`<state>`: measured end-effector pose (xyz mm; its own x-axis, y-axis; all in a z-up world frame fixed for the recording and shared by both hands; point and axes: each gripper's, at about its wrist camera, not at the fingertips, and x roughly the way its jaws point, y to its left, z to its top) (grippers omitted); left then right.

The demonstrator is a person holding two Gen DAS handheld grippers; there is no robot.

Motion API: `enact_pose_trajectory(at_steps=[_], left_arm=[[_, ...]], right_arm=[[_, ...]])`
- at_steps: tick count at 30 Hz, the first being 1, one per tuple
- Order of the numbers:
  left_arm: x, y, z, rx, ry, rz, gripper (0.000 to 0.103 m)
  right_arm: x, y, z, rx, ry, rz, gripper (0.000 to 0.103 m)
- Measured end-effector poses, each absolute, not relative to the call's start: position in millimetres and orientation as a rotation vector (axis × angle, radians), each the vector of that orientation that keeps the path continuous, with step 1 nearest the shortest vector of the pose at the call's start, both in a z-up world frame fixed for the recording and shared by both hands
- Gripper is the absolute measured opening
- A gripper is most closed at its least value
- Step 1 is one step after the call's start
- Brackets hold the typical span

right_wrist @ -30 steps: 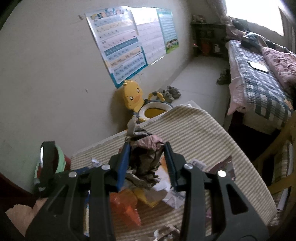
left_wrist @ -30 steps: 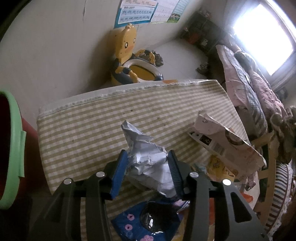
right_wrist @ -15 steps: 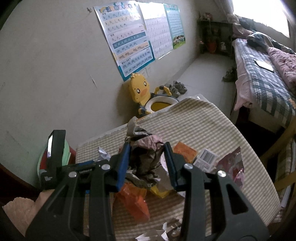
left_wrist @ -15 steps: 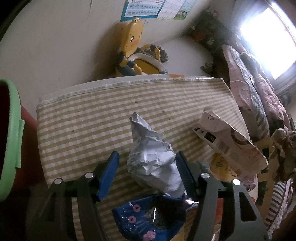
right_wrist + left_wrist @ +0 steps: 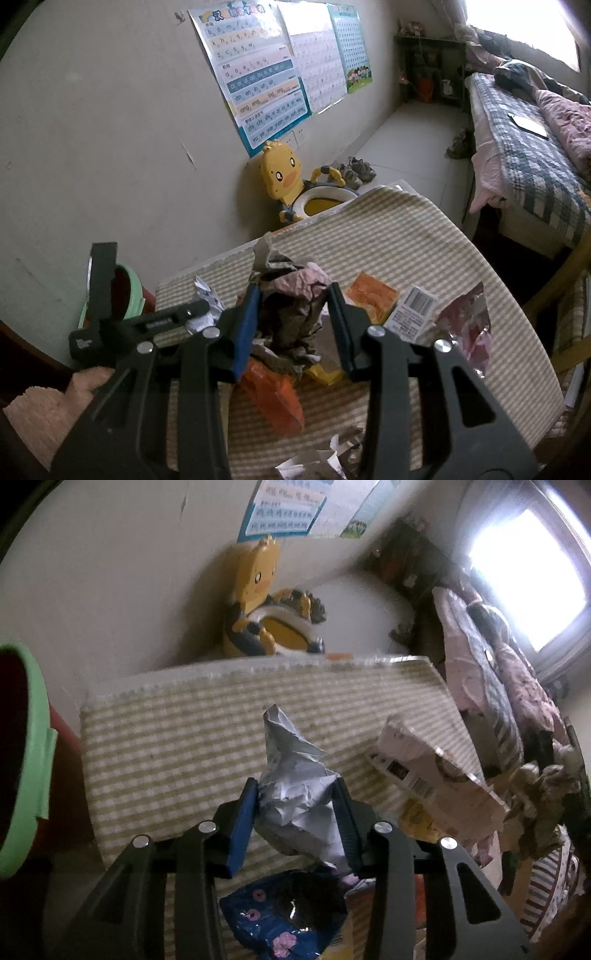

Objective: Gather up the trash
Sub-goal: 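Carry the silver foil in the left tool while the right tool carries brown paper over the bucket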

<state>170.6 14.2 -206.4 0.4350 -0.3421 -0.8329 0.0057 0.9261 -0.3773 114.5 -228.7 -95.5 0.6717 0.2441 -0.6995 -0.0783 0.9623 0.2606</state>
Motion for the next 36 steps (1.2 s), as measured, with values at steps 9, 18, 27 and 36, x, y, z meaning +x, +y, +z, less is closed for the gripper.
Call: enact_pose_trajectory(at_steps=[9,18,27,36], left_arm=[[152,20,-155,-0.302,0.962,-0.225,0.038],[119,44,-122,-0.218,0.874,-0.177,0.038],[85,82,-88,-0.162,0.777,-0.114,0.039],[67,128,-75,-0.109,0.726,-0.006,0.039]], right_arm=[[103,-218,-85,0.188,0.801,0.195,0.037],[93,-185,-81,0.158,0.815,0.246,0.037],[90,-138,-69,0.129,0.801,0.308,0.037],[97,-78,-72,0.097,0.822,0.388,0.037]])
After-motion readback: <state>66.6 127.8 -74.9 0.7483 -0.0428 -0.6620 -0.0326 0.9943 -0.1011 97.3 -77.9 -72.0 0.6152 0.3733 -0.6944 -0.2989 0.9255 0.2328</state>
